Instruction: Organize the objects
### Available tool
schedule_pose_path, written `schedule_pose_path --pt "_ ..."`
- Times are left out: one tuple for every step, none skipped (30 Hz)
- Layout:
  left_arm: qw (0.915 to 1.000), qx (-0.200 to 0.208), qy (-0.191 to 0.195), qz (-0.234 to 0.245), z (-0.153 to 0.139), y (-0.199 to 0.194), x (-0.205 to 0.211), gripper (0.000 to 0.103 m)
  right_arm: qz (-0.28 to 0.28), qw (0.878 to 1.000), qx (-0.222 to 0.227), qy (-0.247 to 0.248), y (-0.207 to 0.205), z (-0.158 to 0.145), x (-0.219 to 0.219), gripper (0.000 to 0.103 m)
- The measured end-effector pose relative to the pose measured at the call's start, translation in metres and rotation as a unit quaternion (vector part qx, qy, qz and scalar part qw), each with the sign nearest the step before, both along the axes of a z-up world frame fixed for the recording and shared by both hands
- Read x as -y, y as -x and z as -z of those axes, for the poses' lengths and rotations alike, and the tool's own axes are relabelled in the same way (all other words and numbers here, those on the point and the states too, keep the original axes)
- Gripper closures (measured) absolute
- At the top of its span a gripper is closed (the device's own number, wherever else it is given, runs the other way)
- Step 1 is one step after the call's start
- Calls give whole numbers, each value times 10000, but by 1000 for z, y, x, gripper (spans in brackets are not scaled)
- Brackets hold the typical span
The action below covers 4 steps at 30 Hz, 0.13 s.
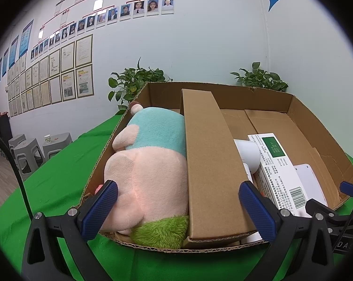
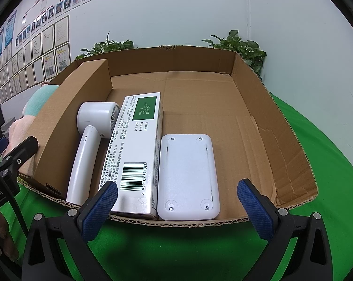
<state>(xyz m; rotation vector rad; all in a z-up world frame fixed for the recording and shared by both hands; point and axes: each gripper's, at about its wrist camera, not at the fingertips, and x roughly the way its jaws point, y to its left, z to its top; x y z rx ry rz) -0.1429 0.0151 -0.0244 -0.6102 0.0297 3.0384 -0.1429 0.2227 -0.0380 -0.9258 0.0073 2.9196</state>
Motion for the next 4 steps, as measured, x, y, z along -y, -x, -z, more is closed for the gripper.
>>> schedule_pose_path --pt "10000 -11 32 -16 0 0 -1 0 -12 10000 -1 5 2 0 0 0" --pt "10000 -22 76 -25 0 -1 -2 0 -18 10000 -2 10 2 1 -1 0" --pt "9999 -30 110 -25 0 -1 -3 0 -21 10000 -4 15 2 1 0 0" --pt "9999 -37 135 -14 0 -1 -4 0 -27 10000 -5 23 3 1 0 0"
